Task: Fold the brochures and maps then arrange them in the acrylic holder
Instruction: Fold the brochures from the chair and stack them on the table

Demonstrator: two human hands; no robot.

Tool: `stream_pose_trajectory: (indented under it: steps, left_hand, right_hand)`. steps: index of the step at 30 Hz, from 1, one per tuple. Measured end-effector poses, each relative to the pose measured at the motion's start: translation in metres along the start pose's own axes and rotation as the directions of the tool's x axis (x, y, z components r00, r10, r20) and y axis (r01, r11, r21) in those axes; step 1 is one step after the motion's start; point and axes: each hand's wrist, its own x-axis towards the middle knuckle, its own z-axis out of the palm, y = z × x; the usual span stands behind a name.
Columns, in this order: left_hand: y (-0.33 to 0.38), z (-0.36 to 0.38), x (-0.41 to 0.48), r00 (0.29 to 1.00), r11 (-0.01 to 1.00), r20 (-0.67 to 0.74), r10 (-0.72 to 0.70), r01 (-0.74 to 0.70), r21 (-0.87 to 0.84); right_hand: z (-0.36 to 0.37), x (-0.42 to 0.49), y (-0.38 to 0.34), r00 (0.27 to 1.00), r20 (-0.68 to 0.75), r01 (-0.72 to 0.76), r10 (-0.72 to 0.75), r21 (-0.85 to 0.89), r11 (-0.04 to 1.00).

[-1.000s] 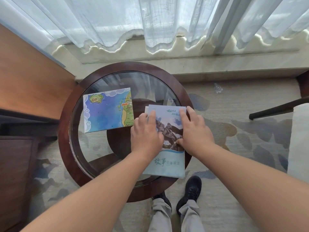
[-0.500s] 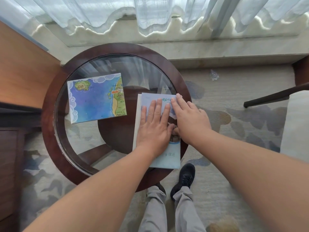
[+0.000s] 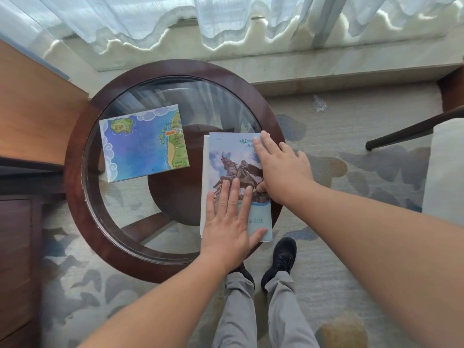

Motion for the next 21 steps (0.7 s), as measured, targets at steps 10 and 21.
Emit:
stream_pose_trajectory:
  steps: [10, 21]
  left_hand:
    - [0.010, -0.088, 0.009, 1.000, 0.989, -0.022, 0.022, -0.025, -0.145]
    - [0.210, -0.181, 0.036, 0.914, 0.903, -0.078, 0.398, -0.405, -0.143]
  right_hand:
    - [-0.024, -0.068, 0.052, 0.978, -0.149, -0.081, 0.148, 0.385, 0.919]
    - [-0.033, -0.253, 0.232, 0.770, -0.097, -0.447, 0.630, 0.622, 0.643]
